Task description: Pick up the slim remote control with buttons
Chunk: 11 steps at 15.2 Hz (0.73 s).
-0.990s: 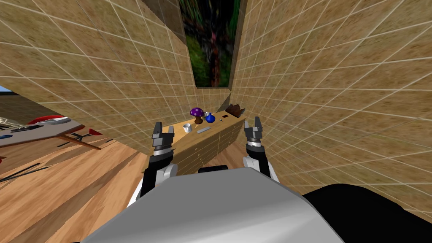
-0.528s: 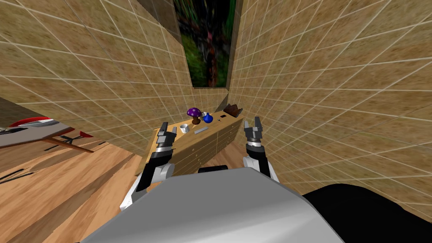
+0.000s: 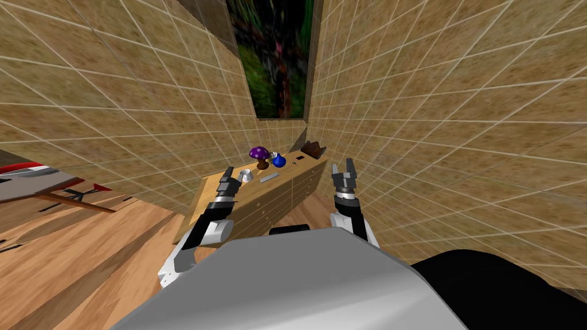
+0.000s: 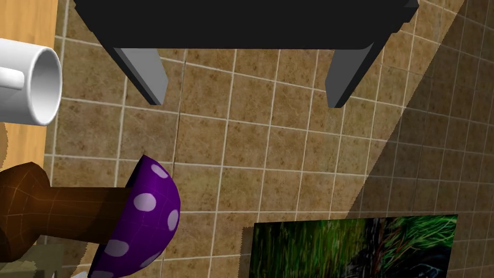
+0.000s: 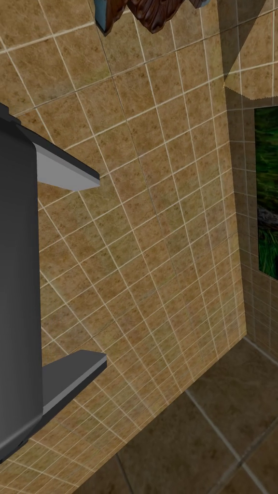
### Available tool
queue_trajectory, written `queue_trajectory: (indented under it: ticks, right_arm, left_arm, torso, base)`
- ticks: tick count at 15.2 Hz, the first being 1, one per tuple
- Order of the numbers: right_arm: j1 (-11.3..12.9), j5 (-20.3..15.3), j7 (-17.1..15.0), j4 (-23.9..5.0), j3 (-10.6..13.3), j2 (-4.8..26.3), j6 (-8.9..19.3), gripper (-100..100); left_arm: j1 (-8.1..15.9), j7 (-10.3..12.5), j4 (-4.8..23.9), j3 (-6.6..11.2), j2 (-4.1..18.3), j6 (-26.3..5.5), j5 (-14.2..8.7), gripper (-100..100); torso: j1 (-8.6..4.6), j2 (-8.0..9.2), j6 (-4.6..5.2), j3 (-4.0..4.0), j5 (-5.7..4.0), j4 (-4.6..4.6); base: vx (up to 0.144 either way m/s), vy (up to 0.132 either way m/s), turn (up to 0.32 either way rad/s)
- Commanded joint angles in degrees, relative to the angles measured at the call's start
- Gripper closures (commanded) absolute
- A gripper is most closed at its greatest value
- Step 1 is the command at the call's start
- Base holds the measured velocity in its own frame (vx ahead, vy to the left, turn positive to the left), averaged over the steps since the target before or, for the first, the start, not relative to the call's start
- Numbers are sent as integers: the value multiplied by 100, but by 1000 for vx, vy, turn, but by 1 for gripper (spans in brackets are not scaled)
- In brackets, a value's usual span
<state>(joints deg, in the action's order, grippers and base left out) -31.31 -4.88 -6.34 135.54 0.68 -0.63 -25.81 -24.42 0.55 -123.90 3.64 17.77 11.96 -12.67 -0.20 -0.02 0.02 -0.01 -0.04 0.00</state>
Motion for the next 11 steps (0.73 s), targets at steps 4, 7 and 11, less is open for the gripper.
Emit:
queue_trajectory:
  ticks: [4,7,11]
  right_arm:
    - [0,0,0,0,0,0,0,0]
    - [0,0,0,0,0,0,0,0]
    - [0,0,0,0,0,0,0,0]
  left_arm:
    - [232,264,300,105,472,-613,-337,-100]
    - [335,385,427,156,676,-998,-494,-100]
    - [442,510,559,208,879,-1470,-657,-100]
  torso:
    - [-3,-2,-1,-1,-1,-1]
    - [0,-2,-1,-1,-1,-1]
    - [0,-3,0,-2,-1,-1]
  base:
    - [9,-63,-58]
    - [9,-51,-59]
    - [11,-55,-59]
